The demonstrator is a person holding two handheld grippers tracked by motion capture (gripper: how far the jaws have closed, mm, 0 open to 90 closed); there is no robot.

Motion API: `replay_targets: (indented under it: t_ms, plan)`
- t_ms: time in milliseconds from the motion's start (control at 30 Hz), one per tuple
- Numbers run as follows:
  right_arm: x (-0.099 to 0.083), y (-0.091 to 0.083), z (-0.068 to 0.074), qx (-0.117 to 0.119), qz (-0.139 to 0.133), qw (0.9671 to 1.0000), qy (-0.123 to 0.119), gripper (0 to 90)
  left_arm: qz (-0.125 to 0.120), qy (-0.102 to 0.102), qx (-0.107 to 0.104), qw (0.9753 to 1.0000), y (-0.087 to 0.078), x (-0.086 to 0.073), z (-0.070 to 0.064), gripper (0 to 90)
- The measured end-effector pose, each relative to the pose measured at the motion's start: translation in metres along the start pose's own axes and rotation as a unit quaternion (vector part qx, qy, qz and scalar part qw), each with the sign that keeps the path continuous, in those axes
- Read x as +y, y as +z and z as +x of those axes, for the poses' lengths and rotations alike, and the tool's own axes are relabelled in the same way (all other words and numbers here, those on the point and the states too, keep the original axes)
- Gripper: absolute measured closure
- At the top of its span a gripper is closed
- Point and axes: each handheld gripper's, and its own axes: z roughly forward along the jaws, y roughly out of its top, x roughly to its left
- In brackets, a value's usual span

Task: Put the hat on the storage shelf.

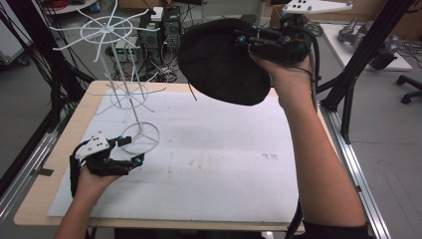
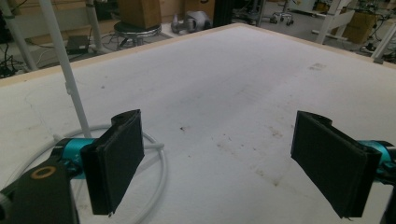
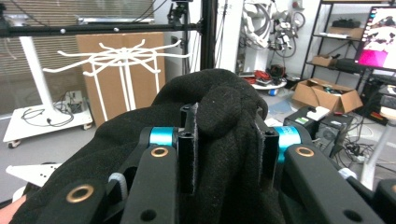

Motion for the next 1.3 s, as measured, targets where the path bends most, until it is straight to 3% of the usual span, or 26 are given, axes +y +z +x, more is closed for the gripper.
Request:
replay_targets:
  t_ms: [533, 1300]
  plan:
    - [0.024, 0.007, 0.002, -0.004, -0.012, 0.9999, 0.0, 69.8, 0.001, 0.001, -0.003, 1.0, 0.001, 0.0, -0.002, 17.3]
    - [0.059, 0.027, 0.008, -0.016, -0.014, 0.9996, -0.02, 69.8, 0.0, -0.001, -0.003, 1.0, 0.0, 0.0, 0.0, 17.3]
